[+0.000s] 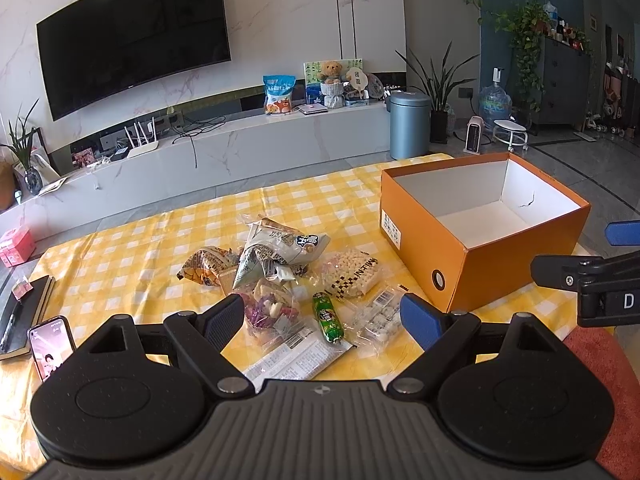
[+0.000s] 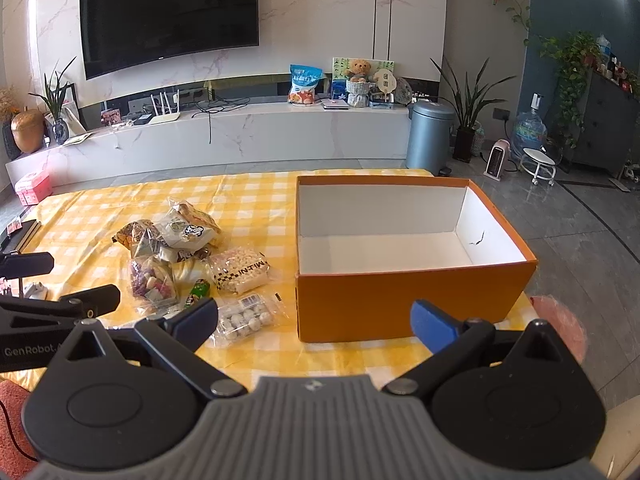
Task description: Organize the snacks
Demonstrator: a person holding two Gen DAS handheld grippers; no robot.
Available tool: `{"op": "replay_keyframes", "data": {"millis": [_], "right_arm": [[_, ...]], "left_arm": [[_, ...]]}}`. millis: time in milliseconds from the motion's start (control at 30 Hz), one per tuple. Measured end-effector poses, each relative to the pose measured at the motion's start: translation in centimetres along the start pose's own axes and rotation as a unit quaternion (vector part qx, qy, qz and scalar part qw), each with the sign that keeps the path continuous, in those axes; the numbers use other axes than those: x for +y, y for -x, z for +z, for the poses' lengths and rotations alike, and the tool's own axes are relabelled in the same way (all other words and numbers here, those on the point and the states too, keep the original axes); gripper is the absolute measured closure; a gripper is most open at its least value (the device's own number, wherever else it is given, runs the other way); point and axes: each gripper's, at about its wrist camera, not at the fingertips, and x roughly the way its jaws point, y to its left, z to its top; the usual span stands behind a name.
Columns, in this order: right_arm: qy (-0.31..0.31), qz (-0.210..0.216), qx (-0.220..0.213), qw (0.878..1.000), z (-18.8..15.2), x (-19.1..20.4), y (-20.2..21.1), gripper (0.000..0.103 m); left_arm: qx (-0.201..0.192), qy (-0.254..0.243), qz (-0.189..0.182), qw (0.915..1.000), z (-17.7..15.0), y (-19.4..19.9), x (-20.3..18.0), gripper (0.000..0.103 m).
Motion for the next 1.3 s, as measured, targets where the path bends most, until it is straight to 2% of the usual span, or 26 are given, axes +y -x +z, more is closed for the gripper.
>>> {"op": "replay_keyframes", "data": {"millis": [1300], "right_arm": [[0.000, -0.003, 0.002, 1.000, -0.35, -0.17, -0.11, 0.003]], "left_arm": [[0.001, 0.000, -0.006, 1.0000, 0.25, 0.02, -0.35, 0.000]]}}
